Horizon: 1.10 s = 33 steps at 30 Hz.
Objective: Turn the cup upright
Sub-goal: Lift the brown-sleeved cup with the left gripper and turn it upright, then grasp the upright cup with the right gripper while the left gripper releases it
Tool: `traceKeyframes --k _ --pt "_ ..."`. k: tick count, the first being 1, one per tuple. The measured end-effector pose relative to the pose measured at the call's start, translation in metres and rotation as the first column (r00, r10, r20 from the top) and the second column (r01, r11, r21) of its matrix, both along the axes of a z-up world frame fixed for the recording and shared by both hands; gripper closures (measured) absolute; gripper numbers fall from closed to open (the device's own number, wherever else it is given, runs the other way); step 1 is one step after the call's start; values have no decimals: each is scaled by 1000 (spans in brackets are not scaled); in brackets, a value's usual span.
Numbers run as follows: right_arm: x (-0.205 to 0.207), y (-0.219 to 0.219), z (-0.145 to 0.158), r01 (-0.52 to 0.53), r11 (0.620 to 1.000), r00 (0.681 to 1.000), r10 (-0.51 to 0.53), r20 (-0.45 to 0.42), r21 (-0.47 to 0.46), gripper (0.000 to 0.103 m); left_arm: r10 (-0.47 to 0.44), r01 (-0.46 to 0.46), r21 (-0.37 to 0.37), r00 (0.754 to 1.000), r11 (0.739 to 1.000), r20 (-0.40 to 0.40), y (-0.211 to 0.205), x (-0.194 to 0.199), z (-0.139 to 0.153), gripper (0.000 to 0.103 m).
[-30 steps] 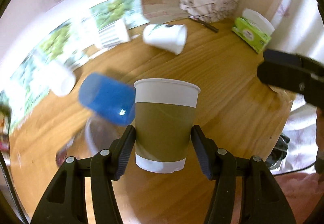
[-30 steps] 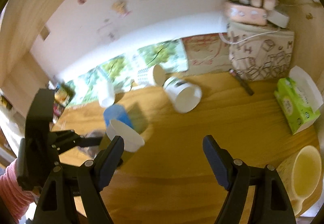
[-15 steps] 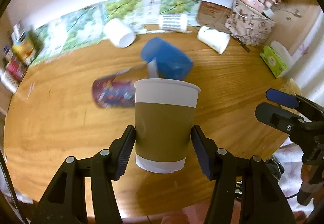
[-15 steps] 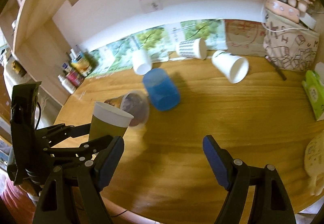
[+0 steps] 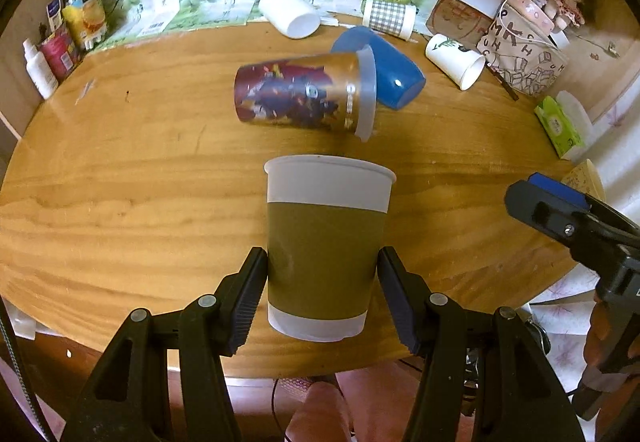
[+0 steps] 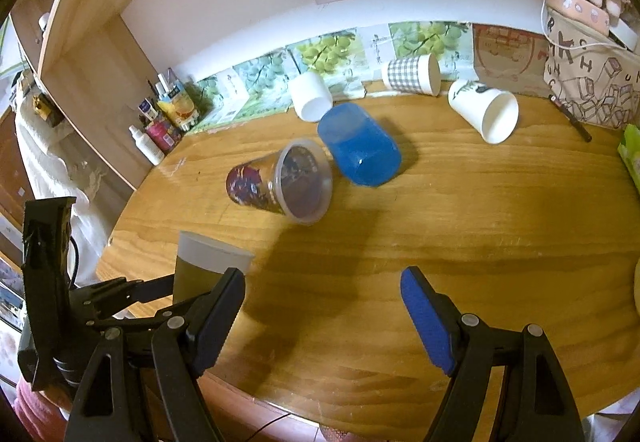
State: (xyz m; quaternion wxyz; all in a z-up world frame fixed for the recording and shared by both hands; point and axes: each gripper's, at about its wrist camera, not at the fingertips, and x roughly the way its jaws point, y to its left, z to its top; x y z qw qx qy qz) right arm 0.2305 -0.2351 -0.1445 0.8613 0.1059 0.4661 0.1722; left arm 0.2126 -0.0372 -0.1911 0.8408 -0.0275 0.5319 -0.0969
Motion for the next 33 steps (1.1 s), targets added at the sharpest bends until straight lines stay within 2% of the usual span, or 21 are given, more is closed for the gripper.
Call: traceKeyframes --k 9,16,26,27,30,33 --pt "-2 10 -19 0 1000 995 2 -96 24 22 31 -35 -44 997 998 -69 3 -1 -14 41" --pt "1 17 -26 -9 1000 991 12 -132 25 22 40 -47 -65 994 997 -99 6 1 -21 40" --pt "15 21 -39 -10 988 971 47 -234 154 22 27 -36 -73 992 997 -120 4 3 -24 39" --pt "16 22 -40 -9 986 969 50 -244 164 22 29 -37 -70 992 997 -123 4 3 -23 38" --pt "20 25 -46 -7 979 957 65 -283 203 22 26 -35 -68 992 997 -123 1 2 -21 25" --pt "22 28 -52 -13 972 944 89 -317 235 22 11 -18 -65 993 998 -113 -1 -1 -18 24"
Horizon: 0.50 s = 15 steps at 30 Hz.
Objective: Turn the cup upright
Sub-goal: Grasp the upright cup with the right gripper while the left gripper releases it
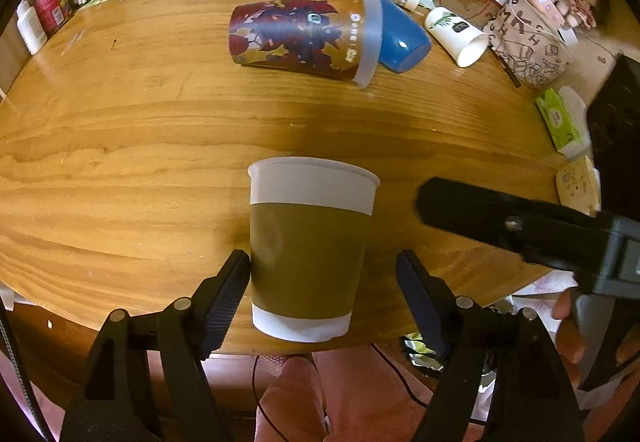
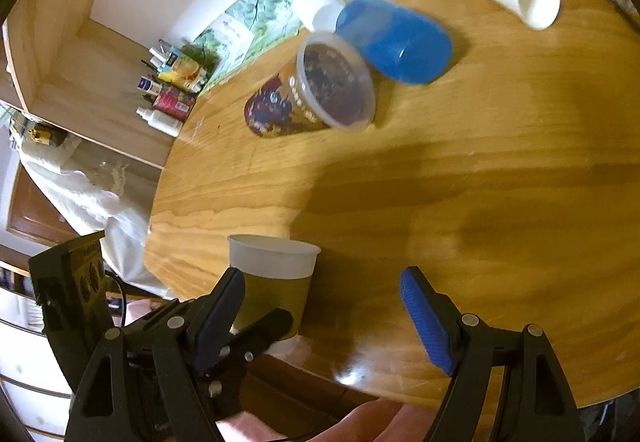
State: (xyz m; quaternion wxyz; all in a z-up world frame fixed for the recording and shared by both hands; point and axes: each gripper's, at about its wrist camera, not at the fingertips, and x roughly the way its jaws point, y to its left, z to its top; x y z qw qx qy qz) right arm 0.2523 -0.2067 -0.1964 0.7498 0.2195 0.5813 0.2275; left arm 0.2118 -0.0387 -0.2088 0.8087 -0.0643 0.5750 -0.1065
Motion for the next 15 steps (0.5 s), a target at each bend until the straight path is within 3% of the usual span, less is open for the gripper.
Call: traceKeyframes --k 7,15 --pt "3 11 -18 -27 995 993 37 -109 93 22 -17 18 17 1000 1000 -18 0 -5 0 22" --pt "6 18 -29 -24 988 984 51 -173 151 22 2 -1 37 1000 999 -22 4 -21 6 22"
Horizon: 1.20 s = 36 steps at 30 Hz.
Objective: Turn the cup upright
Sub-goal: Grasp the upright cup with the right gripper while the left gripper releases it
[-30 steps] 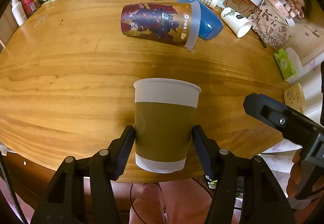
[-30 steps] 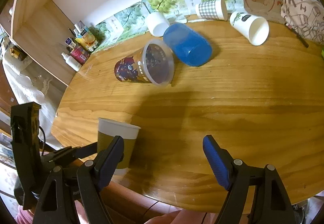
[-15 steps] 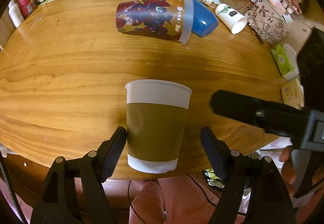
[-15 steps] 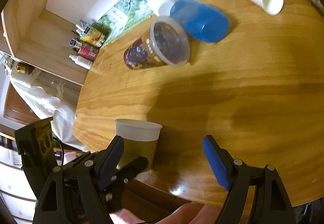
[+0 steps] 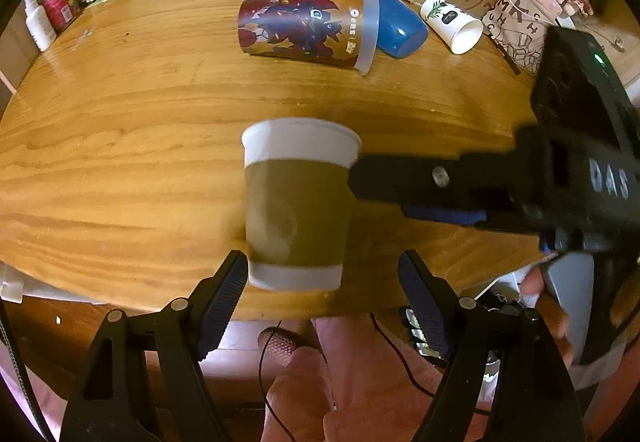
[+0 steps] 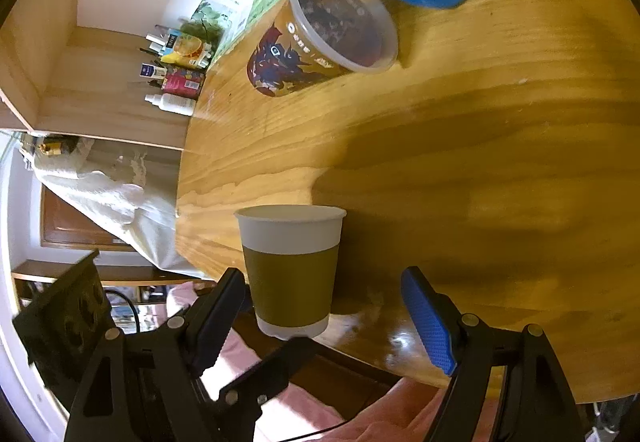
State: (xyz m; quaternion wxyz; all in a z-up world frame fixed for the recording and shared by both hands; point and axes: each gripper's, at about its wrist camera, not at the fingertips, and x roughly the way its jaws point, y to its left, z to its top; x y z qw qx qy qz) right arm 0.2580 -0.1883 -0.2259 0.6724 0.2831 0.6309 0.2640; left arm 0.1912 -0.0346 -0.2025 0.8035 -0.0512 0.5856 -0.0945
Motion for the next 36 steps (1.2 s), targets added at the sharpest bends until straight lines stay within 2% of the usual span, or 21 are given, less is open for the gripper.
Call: traceKeyframes --k 7,20,32,34,36 --pt "8 15 -6 -19 999 999 21 -50 41 22 29 -29 3 999 1000 -15 13 -15 3 22" --pt "28 54 -11 -77 997 994 78 -71 23 22 99 -99 11 995 995 -9 35 -37 7 22" --pt "35 71 -17 -91 995 990 94 -110 26 22 109 -109 1 994 994 1 42 -45 7 22" --pt "34 72 -17 -89 996 990 90 -110 19 26 103 -103 2 995 995 9 43 -45 8 22" --pt "34 73 -17 -88 996 990 90 -108 20 34 95 -95 5 995 995 16 43 -46 9 22"
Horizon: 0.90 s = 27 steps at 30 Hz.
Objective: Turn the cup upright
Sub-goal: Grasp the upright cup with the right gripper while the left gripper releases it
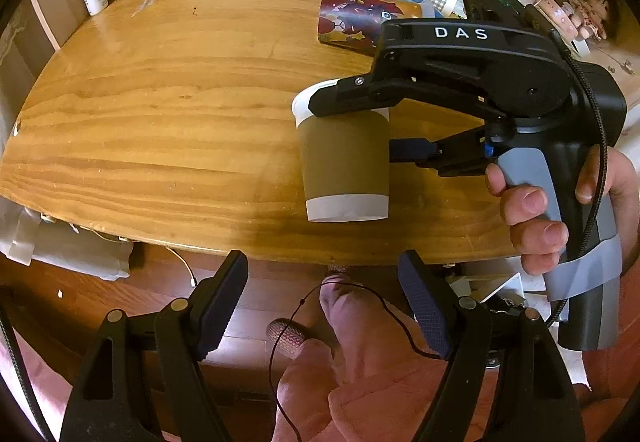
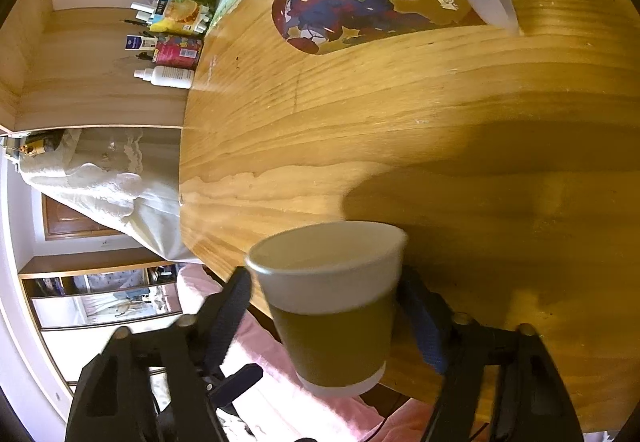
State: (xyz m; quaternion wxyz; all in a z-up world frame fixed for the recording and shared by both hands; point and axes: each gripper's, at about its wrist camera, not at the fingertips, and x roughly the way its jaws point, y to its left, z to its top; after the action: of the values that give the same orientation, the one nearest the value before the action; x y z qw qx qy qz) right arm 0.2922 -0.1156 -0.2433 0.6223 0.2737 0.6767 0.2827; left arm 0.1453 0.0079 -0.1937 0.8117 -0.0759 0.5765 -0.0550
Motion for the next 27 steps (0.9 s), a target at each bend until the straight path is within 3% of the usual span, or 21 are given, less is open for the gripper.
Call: traceKeyframes --k 9,18,21,27 --pt "-6 -6 5 32 999 999 -32 43 11 39 -4 4 7 1000 1000 -21 -3 -2 -7 22" --pt "-20 -18 29 86 995 975 -75 210 -44 40 -13 13 8 1000 1000 4 -5 -1 0 22" --pt "-30 -21 41 100 991 944 -65 322 -92 40 -16 16 3 1000 1000 21 -5 -1 6 22" --pt "-53 -30 62 161 980 847 -75 526 -120 40 -17 17 0 998 1000 58 -4 0 15 22"
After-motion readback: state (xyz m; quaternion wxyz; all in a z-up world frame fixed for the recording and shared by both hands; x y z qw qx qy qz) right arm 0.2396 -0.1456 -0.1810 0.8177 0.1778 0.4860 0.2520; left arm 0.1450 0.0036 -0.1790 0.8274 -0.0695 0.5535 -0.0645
